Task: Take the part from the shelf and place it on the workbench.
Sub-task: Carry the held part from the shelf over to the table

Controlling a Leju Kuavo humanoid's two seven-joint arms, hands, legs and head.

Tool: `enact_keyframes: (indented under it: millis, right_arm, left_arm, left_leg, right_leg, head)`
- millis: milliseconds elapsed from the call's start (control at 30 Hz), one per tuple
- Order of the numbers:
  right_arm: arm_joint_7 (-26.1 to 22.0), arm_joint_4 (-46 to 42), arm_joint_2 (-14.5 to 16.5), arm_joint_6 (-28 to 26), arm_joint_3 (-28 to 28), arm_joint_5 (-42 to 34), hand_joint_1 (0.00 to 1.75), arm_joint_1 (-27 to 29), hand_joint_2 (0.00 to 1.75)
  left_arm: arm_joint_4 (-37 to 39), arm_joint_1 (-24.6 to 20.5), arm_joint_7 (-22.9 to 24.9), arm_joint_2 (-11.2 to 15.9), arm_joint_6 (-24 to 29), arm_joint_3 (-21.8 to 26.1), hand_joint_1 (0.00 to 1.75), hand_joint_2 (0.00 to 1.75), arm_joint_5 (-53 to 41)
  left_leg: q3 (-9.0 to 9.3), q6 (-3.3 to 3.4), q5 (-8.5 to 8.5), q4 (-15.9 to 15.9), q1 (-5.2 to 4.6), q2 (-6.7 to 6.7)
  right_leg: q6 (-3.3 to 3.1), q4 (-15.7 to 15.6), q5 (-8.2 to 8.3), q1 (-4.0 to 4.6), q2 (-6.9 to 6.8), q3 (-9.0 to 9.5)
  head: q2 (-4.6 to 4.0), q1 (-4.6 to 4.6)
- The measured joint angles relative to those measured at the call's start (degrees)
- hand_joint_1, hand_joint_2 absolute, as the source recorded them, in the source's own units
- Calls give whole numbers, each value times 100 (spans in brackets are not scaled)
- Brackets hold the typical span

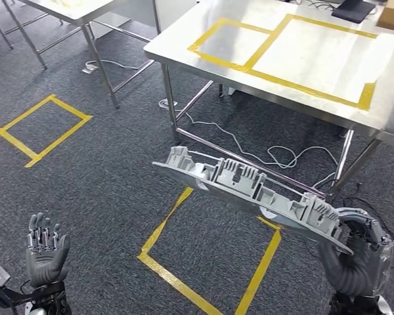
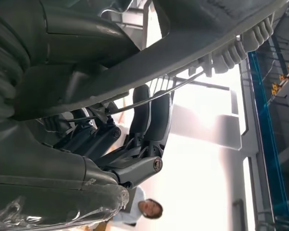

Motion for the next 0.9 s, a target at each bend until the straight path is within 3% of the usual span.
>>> enact_keyframes:
  millis: [33, 100, 167, 233, 300, 367, 400, 433, 500, 533, 600, 733, 767, 800, 867, 900]
  right_arm:
    - [-3, 0, 0, -1, 12, 2, 175, -15, 175]
    - [-8, 0, 0, -14, 35, 40, 175, -36, 175]
    - [-7, 0, -1, -45, 52, 127, 175, -34, 175]
    - [0, -1, -5, -91, 67, 237, 175, -38, 175]
    - [5, -2, -9, -121, 85, 325, 175, -61, 175]
    - [9, -2, -13, -130, 106, 377, 175, -71, 175]
    - [18, -2, -17, -144, 116, 425, 175, -65, 175]
    - [32, -2, -23, -167, 123, 509, 175, -56, 175]
    - [68, -3, -38, -221, 137, 708, 175, -31, 175]
    - [82, -4, -43, -242, 144, 782, 175, -21, 175]
    - [100, -8, -49, -269, 159, 837, 175, -8, 175]
    - [127, -28, -67, -299, 174, 956, 175, 38, 175]
    - [141, -34, -73, -304, 179, 1013, 175, 43, 175]
    - [160, -37, -75, -309, 189, 1073, 175, 47, 175]
    - [196, -37, -80, -314, 210, 1172, 175, 64, 175]
    - [217, -37, -84, -314, 218, 1215, 175, 84, 175]
  left_arm:
    - [33, 0, 5, 43, -37, -59, 0, 175, 38]
    - [95, -2, 21, 110, -108, -164, 0, 175, 104]
    - [148, -19, 42, 156, -169, -272, 0, 175, 172]
    - [198, -51, 60, 201, -223, -386, 0, 175, 224]
    - [259, -64, 67, 244, -259, -479, 0, 175, 245]
    - [320, -61, 67, 278, -273, -532, 0, 175, 247]
    - [347, -63, 67, 294, -284, -553, 0, 175, 250]
    - [375, -66, 67, 309, -300, -575, 0, 175, 261]
    - [421, -79, 66, 331, -336, -624, 0, 175, 294]
    - [438, -88, 66, 340, -348, -648, 0, 175, 312]
    - [464, -103, 65, 360, -357, -684, 0, 175, 327]
    - [499, -142, 63, 394, -383, -743, 0, 175, 342]
    - [507, -158, 64, 407, -389, -761, 0, 175, 345]
    - [522, -167, 66, 424, -392, -778, 0, 175, 347]
    - [562, -164, 72, 451, -389, -812, 0, 175, 351]
    - [581, -159, 74, 466, -383, -826, 0, 175, 356]
  left_leg:
    - [152, 7, 140, -366, 21, -133]
    - [296, 12, 209, -730, 41, -312]
    - [310, 52, 202, -768, 35, -221]
    - [328, 123, 218, -796, 44, -94]
    - [342, 174, 197, -809, 40, 38]
    - [363, 197, 125, -809, 29, 153]
    - [391, 198, 79, -810, 28, 203]
    - [438, 188, 47, -810, 30, 252]
    - [560, 148, -18, -811, 37, 338]
    - [607, 116, -53, -810, 31, 366]
    - [659, 51, -112, -825, 12, 396]
    - [770, -90, -215, -802, 14, 396]
    - [675, -114, -280, -584, 15, 356]
    - [463, -129, -363, -219, 19, 297]
    - [-168, -153, -496, 578, 20, 236]
    - [-429, -155, -418, 788, 20, 225]
  right_leg:
    - [21, 16, 3, 4, 73, -15]
    - [89, 17, 28, -4, 203, -68]
    - [165, -12, 59, -25, 287, -115]
    - [228, 142, -47, -8, 48, -215]
    - [274, 758, -371, 10, -315, -510]
    - [303, 1486, -617, -2, -430, -866]
    - [313, 1628, -597, -6, -442, -933]
    - [320, 1525, -470, -9, -450, -870]
    - [319, 801, -106, -9, -505, -455]
    - [304, 416, -23, 5, -545, -231]
    - [220, 46, -64, 33, -596, 7]
    - [27, -59, -226, 28, -530, 228]
    - [-10, -104, -267, 8, -516, 334]
    - [-37, -140, -320, -4, -506, 421]
    - [-66, -174, -457, -15, -460, 590]
    - [-61, -183, -540, -17, -427, 688]
  head:
    - [0, 2]
    - [0, 3]
    - [0, 3]
    - [0, 36]
    - [0, 71]
    - [0, 74]
    - [0, 74]
    - [0, 74]
    - [0, 76]
    - [0, 81]
    - [0, 77]
    - [-1, 45]
    - [-1, 32]
    - [-2, 16]
    - [-2, -5]
    - [-2, -13]
